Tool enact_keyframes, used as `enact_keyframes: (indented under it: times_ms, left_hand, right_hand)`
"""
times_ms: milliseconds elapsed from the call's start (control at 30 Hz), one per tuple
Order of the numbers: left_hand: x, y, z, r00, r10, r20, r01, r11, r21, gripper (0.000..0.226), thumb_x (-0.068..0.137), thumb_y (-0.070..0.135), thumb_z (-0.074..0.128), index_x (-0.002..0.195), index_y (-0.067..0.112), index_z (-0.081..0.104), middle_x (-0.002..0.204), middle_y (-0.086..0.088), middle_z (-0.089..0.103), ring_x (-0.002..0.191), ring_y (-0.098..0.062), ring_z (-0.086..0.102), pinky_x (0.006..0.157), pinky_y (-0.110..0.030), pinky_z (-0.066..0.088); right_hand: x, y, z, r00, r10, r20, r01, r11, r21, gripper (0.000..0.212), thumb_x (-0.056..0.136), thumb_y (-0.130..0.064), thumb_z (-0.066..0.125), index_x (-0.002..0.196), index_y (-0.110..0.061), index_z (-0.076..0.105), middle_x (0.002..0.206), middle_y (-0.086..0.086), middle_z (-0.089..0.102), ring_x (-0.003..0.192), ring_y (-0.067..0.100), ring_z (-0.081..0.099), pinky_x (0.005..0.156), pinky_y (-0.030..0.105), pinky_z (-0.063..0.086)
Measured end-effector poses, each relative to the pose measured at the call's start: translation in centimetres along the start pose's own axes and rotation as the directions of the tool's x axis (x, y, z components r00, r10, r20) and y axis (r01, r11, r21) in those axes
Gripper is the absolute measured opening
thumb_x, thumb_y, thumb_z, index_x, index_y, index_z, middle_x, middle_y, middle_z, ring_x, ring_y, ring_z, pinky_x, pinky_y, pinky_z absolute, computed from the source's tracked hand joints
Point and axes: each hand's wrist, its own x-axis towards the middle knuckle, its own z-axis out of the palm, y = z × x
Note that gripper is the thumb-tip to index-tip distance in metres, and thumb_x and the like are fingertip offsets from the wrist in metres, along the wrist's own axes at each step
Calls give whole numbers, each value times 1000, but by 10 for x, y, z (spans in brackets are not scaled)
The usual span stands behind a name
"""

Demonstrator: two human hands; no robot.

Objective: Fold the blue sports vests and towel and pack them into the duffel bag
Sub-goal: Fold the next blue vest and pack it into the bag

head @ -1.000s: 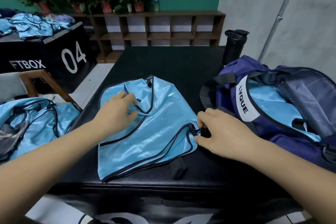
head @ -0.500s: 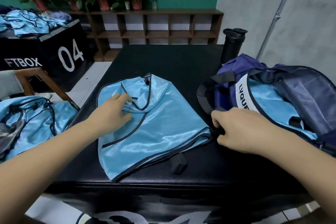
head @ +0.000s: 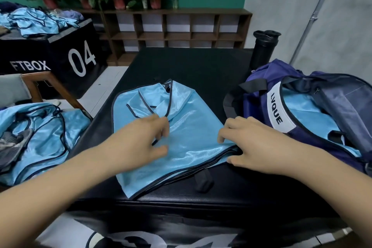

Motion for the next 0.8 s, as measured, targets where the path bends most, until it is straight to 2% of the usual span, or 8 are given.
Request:
enact_keyframes:
  times_ms: [100, 167, 333, 467, 633, 700, 767, 800]
  left_hand:
    - [-21, 20, 6, 967, 37, 253, -41, 999, 11, 31, 82, 55, 71, 100, 36, 53, 92, 16, 61, 83, -2, 57, 74, -23, 49]
    - [-31, 24, 12, 942, 22, 335, -50, 996, 76, 37, 78, 62, 66, 97, 37, 47, 92, 15, 58, 83, -6, 57, 75, -32, 52]
    - [-36, 16, 13, 928, 13, 372, -69, 988, 139, 22, 82, 38, 62, 90, 30, 43, 91, 10, 56, 81, -12, 52, 71, -38, 49]
    - [-42, 3, 1, 891, -17, 455, -40, 992, 116, 20, 78, 36, 65, 89, 29, 50, 83, 7, 62, 72, -10, 52, 64, -35, 48]
    - [-45, -10, -25, 776, -1, 631, 108, 985, -132, 20, 81, 36, 75, 97, 36, 64, 88, 13, 71, 75, -10, 64, 76, -39, 57]
    - [-38, -17, -39, 773, 27, 634, 166, 956, -243, 19, 86, 37, 75, 104, 38, 69, 94, 13, 74, 82, -9, 65, 84, -39, 56]
    - [-27, -31, -48, 831, 17, 556, 189, 932, -310, 15, 92, 30, 69, 104, 39, 71, 98, 10, 74, 84, -12, 66, 85, -38, 55]
    - [-20, -39, -49, 867, -6, 498, 193, 926, -325, 17, 94, 27, 65, 104, 40, 71, 98, 10, 74, 83, -11, 67, 85, -36, 55]
  right_hand:
    - [5, 0, 7, 1000, -17, -18, 17, 1000, 16, 21, 94, -45, 65, 111, -39, 53, 108, -15, 49, 102, 13, 48, 95, 31, 41]
    - [7, -1, 11, 1000, -2, 12, 2, 999, 33, 18, 93, -42, 64, 102, -40, 49, 102, -14, 50, 97, 12, 51, 88, 35, 46]
    - [12, -6, 16, 997, -22, 77, 18, 998, 54, 15, 91, -36, 61, 93, -38, 46, 96, -12, 53, 94, 11, 53, 81, 38, 49]
    - [13, -22, 19, 987, -70, 143, 53, 992, 117, 14, 87, -33, 60, 89, -27, 48, 89, -8, 58, 85, 13, 53, 78, 42, 51]
    - [11, -42, 10, 958, -158, 241, 72, 940, 333, 18, 94, -44, 71, 98, -29, 62, 89, -7, 69, 78, 10, 61, 71, 25, 51]
    - [20, -40, 2, 974, -147, 173, 55, 892, 448, 13, 96, -44, 72, 99, -32, 68, 90, -13, 73, 78, 8, 65, 73, 22, 53]
    - [39, -30, -2, 990, -136, 22, 113, 892, 438, 2, 99, -32, 68, 98, -32, 70, 93, -16, 72, 87, 7, 66, 77, 18, 49]
    - [52, -24, -1, 991, -128, -30, 129, 908, 399, 8, 100, -26, 65, 99, -33, 70, 95, -17, 70, 91, 6, 64, 79, 17, 47]
